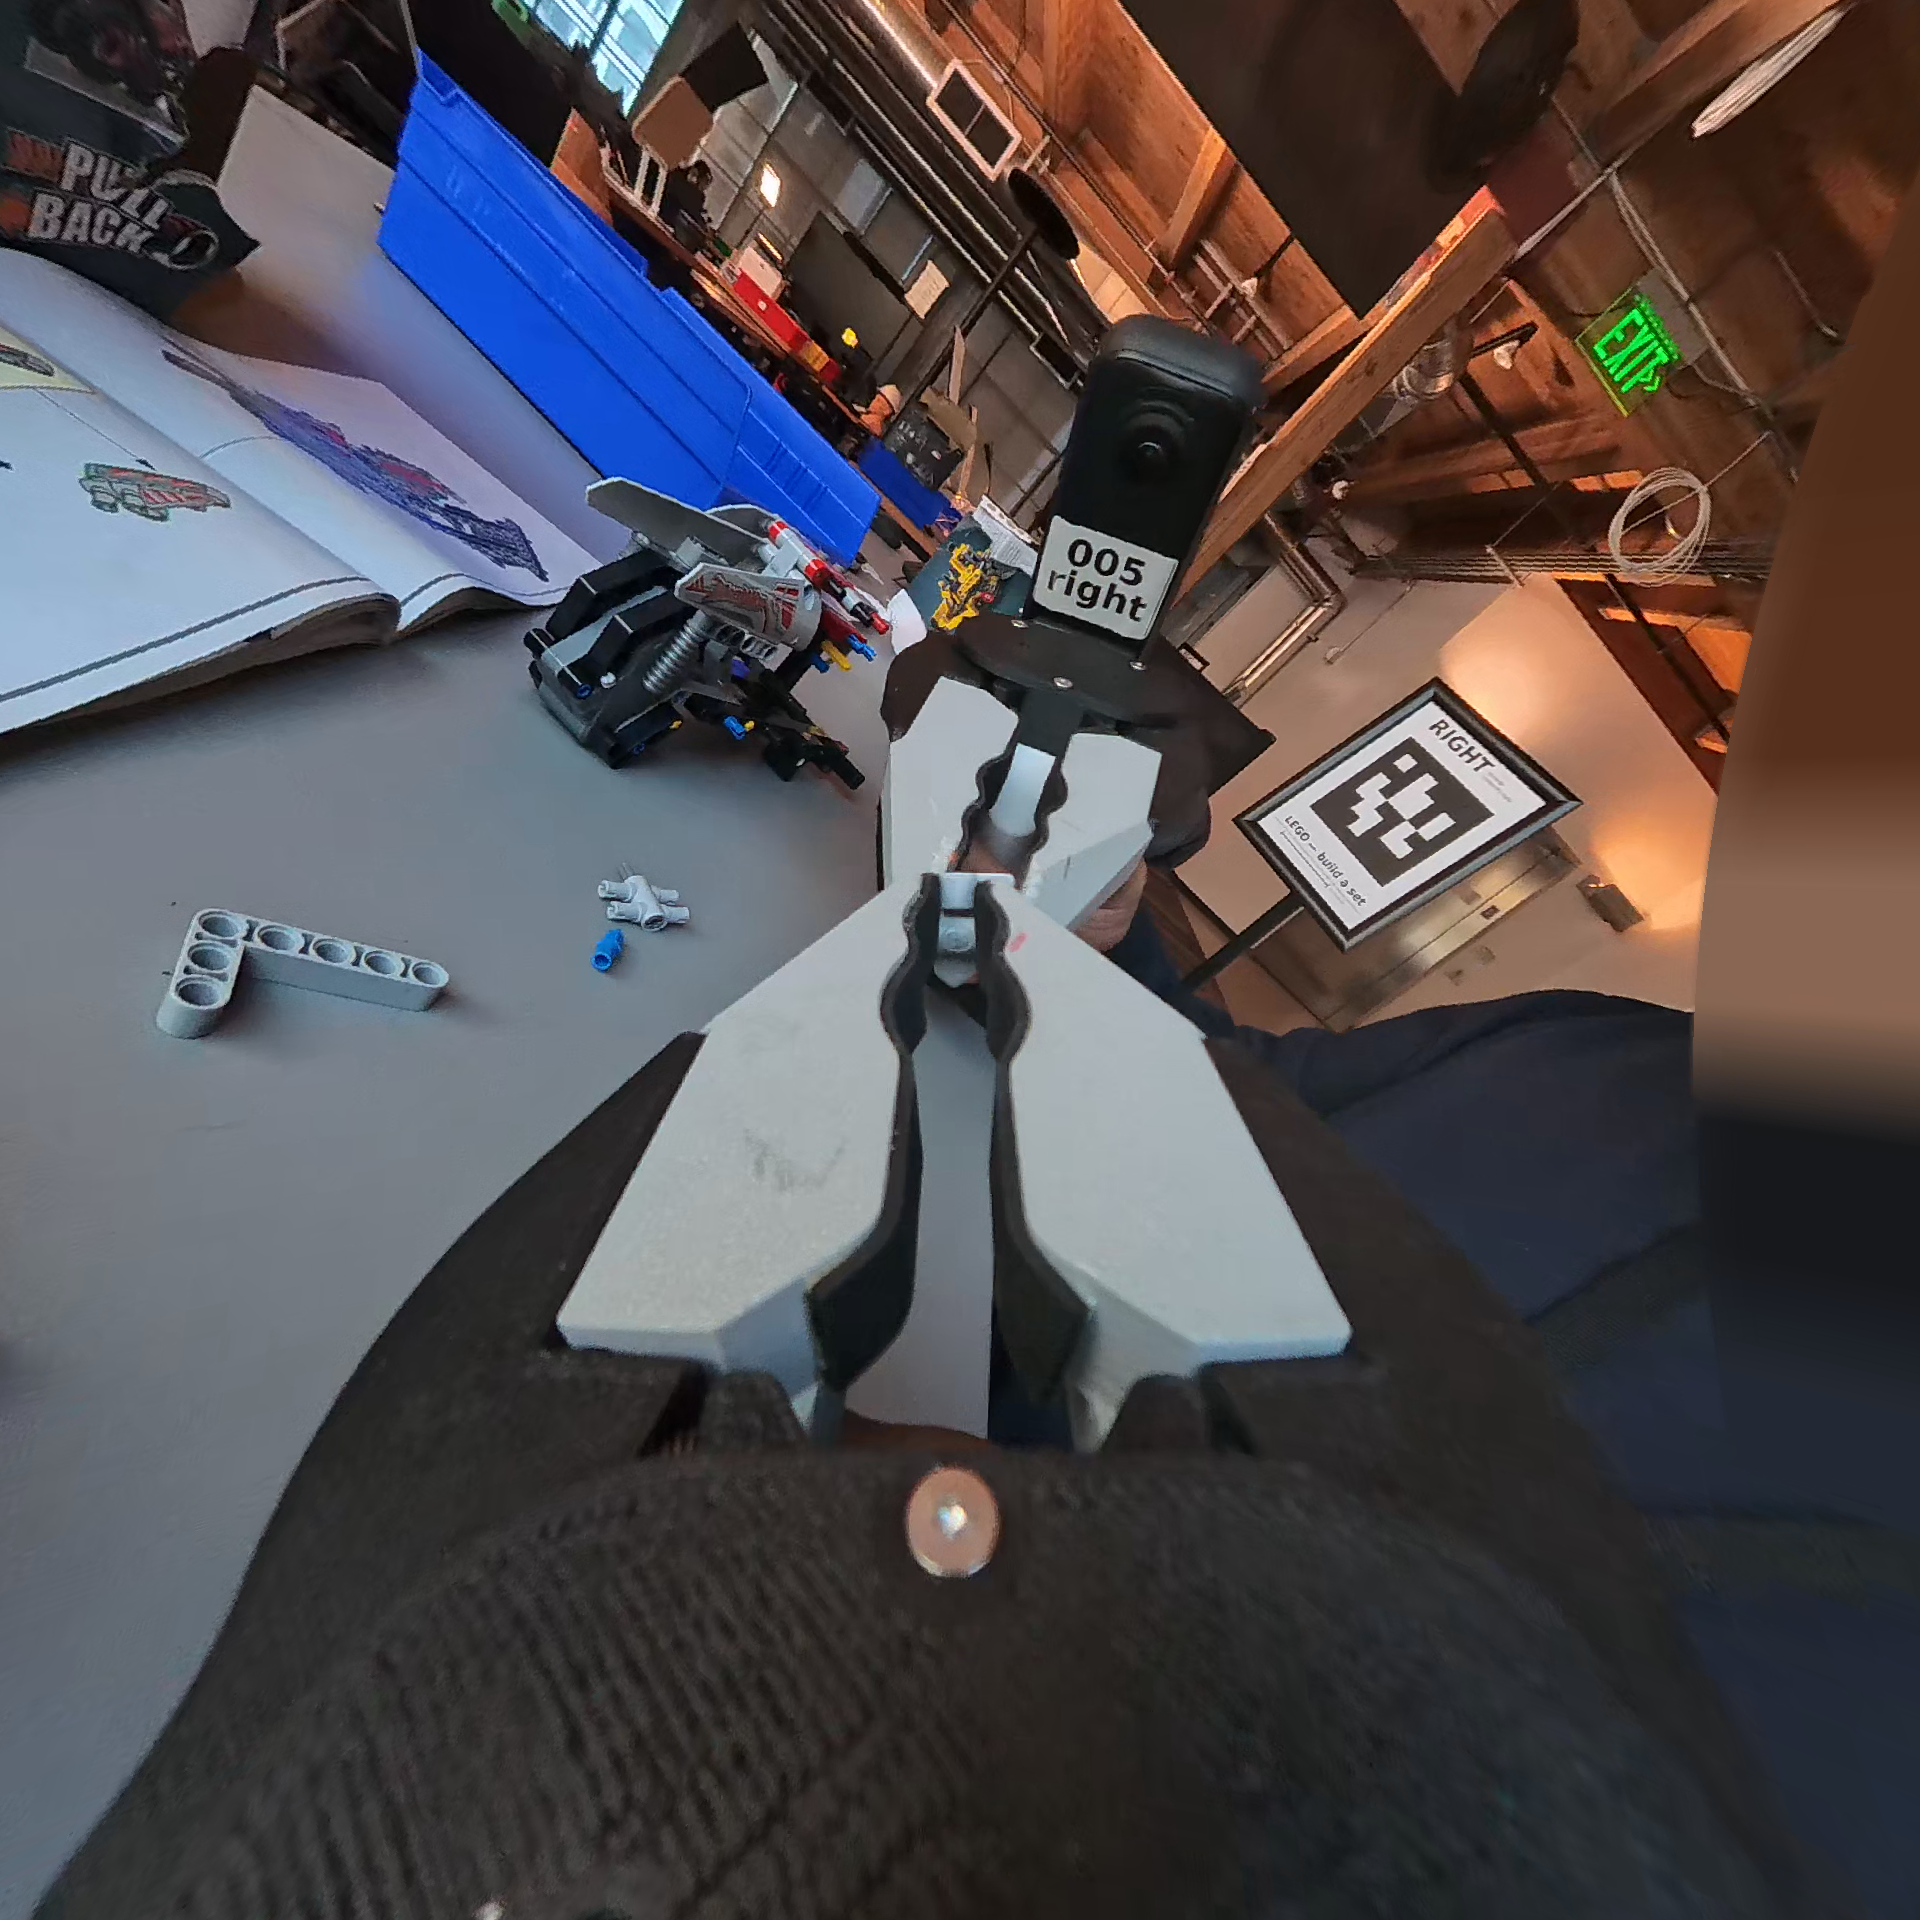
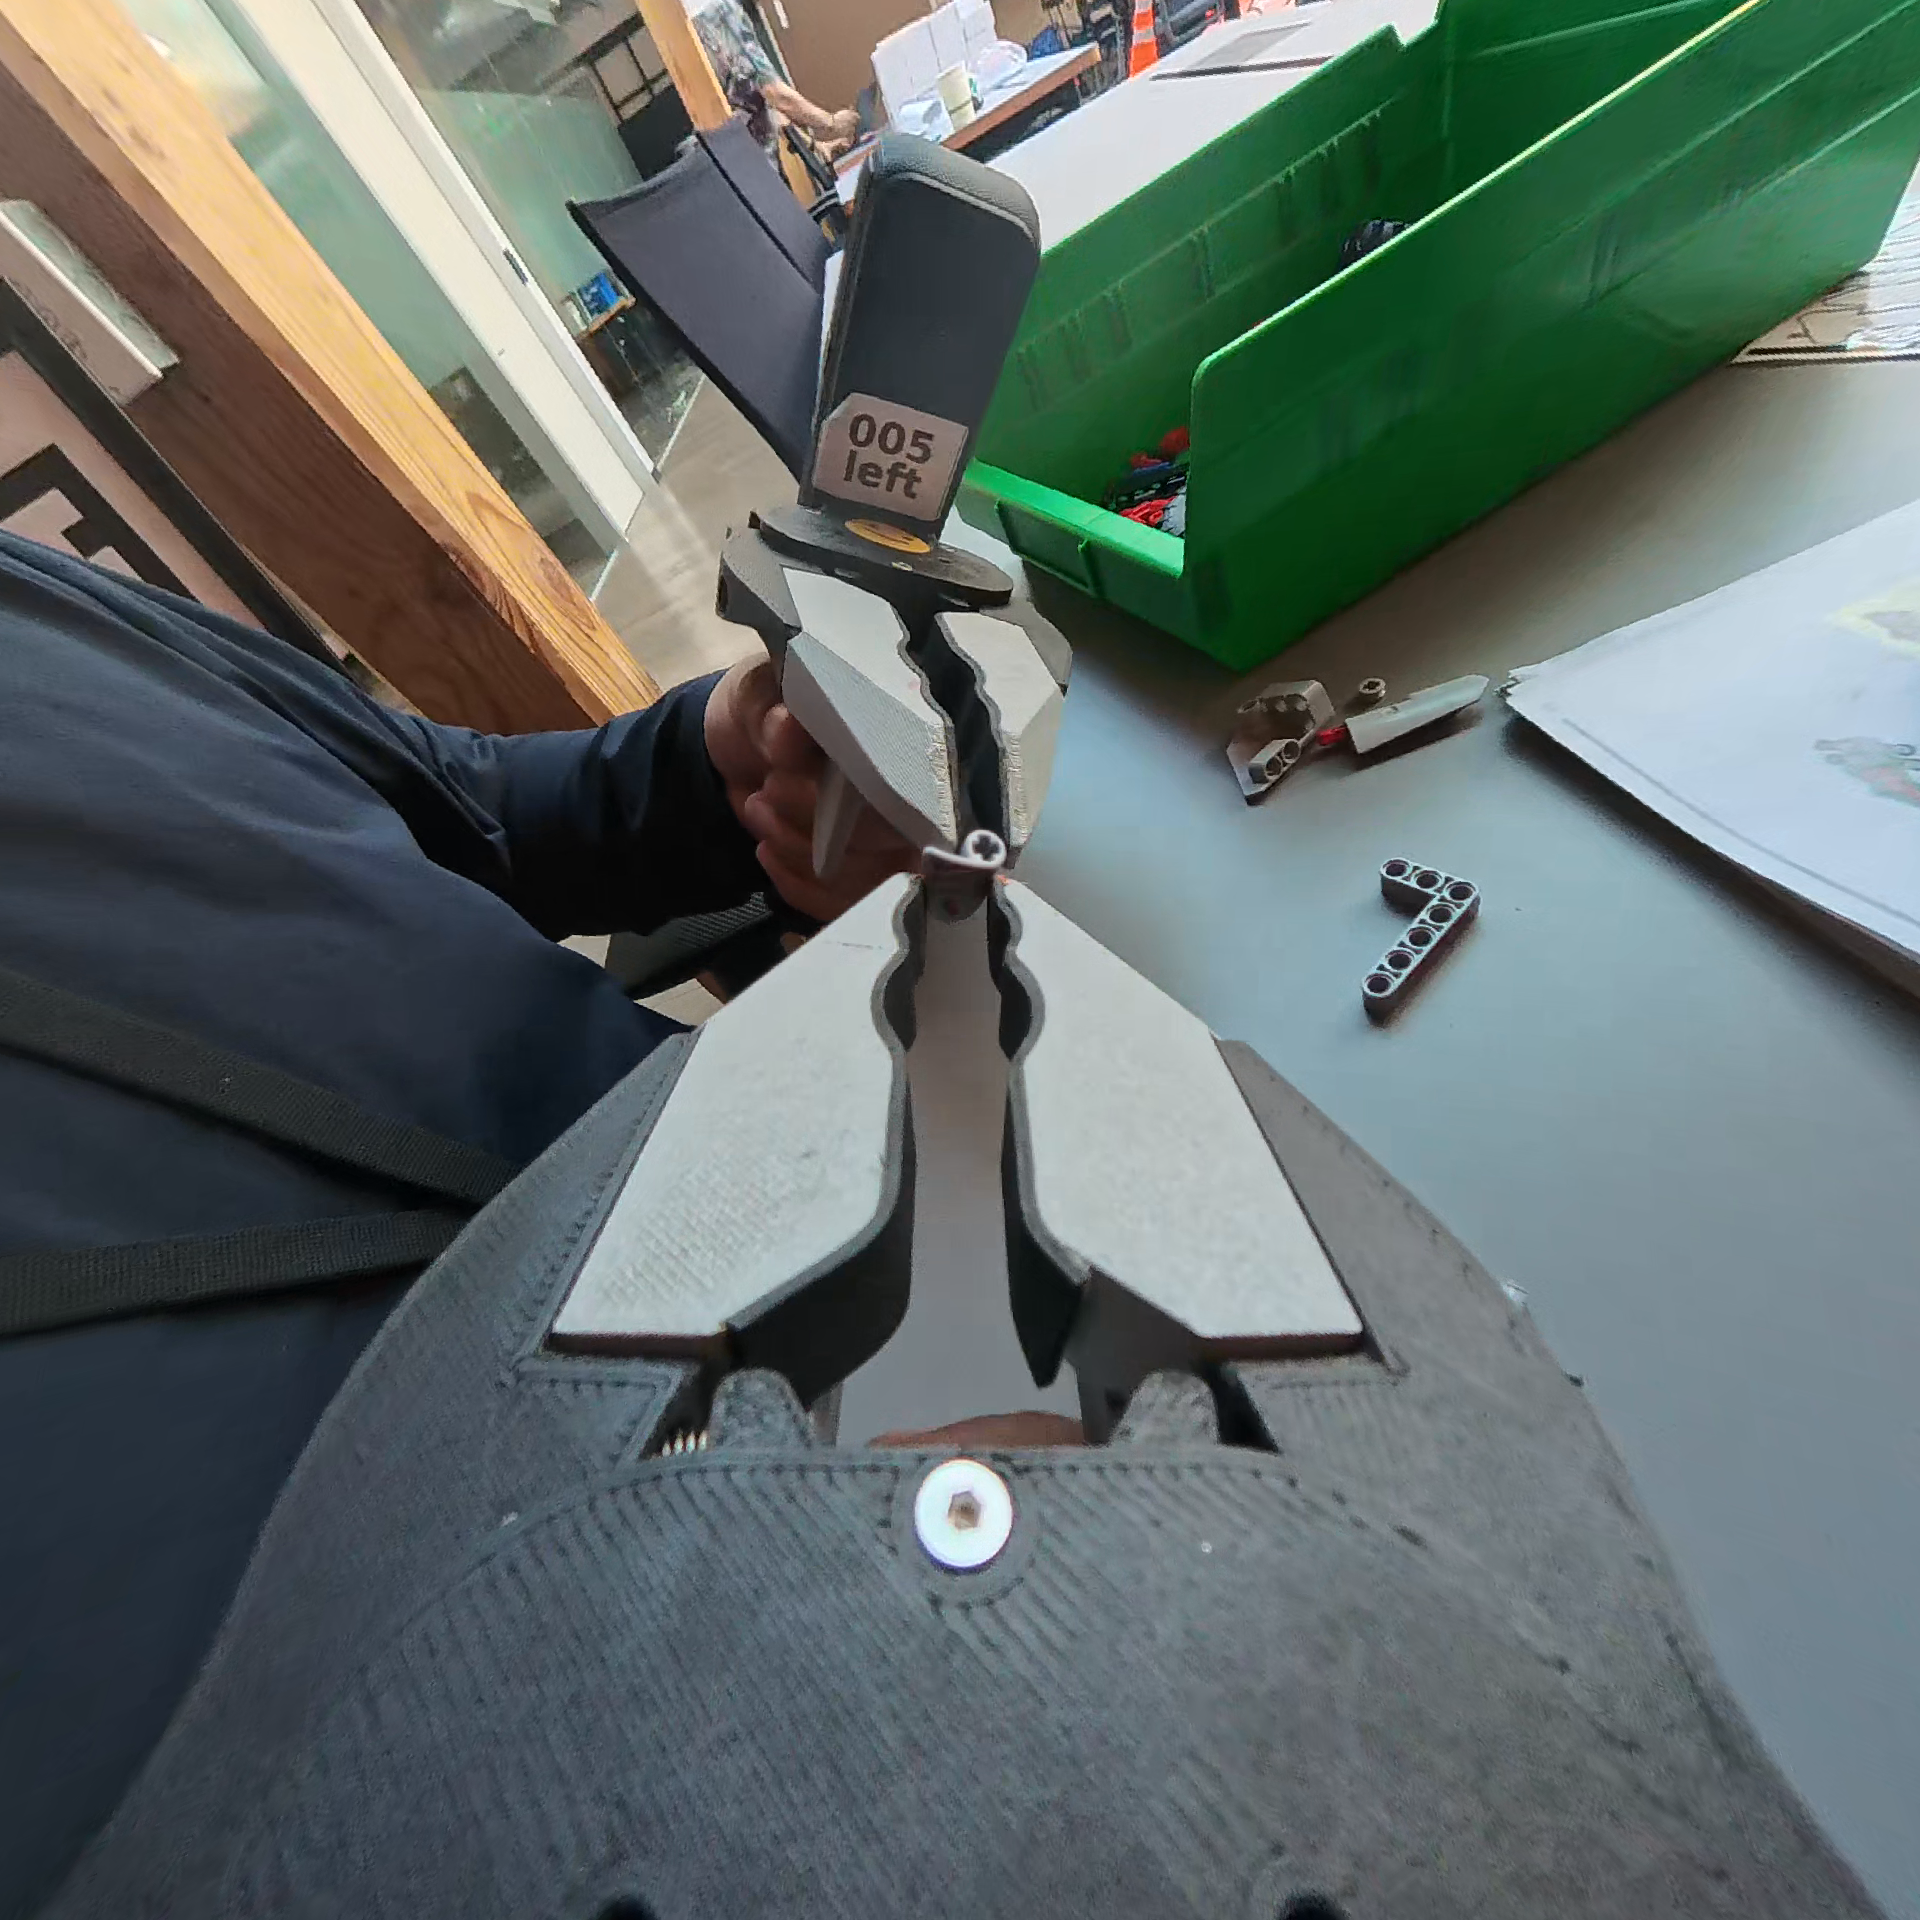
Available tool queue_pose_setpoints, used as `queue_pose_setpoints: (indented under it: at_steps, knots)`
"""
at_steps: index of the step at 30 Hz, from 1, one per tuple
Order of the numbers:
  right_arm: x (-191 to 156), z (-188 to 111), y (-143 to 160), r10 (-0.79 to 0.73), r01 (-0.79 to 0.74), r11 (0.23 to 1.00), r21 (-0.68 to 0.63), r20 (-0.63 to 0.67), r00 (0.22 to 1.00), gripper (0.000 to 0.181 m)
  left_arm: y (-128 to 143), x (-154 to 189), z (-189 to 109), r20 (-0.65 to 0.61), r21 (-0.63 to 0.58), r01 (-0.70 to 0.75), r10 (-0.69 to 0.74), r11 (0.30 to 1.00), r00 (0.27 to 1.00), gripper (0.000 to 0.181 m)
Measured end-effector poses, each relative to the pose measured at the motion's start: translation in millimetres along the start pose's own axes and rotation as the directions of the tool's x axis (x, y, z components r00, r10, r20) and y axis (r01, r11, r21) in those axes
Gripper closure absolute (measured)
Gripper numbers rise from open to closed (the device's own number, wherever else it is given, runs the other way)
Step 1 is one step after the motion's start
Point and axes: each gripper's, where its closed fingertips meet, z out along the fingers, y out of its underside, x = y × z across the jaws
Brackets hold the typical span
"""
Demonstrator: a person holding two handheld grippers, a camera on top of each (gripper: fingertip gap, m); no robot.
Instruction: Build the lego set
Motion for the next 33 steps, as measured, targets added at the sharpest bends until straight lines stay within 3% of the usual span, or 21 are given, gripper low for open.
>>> queue_pose_setpoints:
  at_steps: [8, 13, 18, 25, 33]
  knots:
    - [14, 7, 9, 0.041, -0.043, 0.998, -0.035, -0.058, 0.997, 0.173, 3, -16, -3, 0.078, -0.049, 0.032, -0.028, 0.998, 0.997, 0.178]
    - [35, 8, 24, 0.002, -0.027, 0.992, -0.124, -0.2, 0.98, 0.173, 3, -30, -12, 0.21, -0.121, -0.122, 0.145, 0.985, 0.967, 0.181]
    - [49, 9, 30, -0.097, 0.035, 0.981, -0.189, -0.329, 0.939, 0.173, 7, -36, -15, 0.221, -0.161, -0.092, 0.127, 0.983, 0.967, 0.171]
    - [60, 5, 34, -0.395, 0.236, 0.899, -0.368, -0.452, 0.8, 0.173, 15, -46, -18, 0.276, -0.243, -0.103, 0.171, 0.964, 0.946, 0.164]
    - [55, 4, 36, -0.707, 0.444, 0.69, -0.572, -0.397, 0.586, 0.173, 22, -49, -12, 0.271, -0.299, -0.086, 0.171, 0.95, 0.947, 0.158]
